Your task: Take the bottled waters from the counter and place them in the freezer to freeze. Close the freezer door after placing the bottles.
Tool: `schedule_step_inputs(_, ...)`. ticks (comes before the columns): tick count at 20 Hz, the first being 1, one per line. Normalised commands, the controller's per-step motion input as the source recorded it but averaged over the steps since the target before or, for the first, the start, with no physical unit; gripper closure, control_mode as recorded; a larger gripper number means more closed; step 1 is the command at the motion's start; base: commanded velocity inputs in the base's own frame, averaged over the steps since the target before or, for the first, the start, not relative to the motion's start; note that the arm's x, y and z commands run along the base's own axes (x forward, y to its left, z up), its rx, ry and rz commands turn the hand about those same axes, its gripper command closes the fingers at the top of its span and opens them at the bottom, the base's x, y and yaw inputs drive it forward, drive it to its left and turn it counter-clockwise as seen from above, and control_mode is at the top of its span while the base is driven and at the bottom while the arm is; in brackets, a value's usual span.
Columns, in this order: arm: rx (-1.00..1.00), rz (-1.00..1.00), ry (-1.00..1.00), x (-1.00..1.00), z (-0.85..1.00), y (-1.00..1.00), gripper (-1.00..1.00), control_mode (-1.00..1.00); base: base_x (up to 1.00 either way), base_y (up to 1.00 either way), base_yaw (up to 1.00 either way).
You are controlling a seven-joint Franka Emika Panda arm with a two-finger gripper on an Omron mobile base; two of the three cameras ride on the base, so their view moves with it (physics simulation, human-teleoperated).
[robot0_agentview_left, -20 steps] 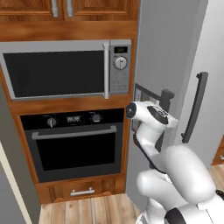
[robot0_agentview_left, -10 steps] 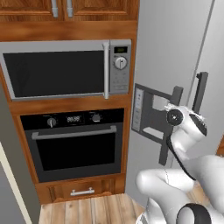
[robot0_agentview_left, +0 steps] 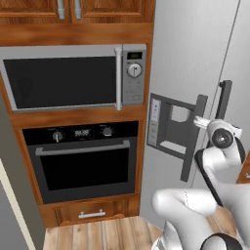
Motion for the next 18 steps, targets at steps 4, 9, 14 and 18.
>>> schedule_step_inputs(4,0.13,0.03,0.24,-0.11,0.65,0.04,-1.00,-1.00,0.00,0.00,0.00)
schedule_step_inputs(9,0.17,0.00,0.33,0.12,0.09,-0.03,-1.00,-1.00,0.00,0.00,0.00)
schedule_step_inputs(14,0.13,0.03,0.10,-0.14,0.22,0.33,-1.00,-1.00,0.00,0.00,0.00)
schedule_step_inputs(18,0.00,0.17,0.00,-0.22,0.00,0.49,-1.00,-1.00,0.00,0.00,0.00)
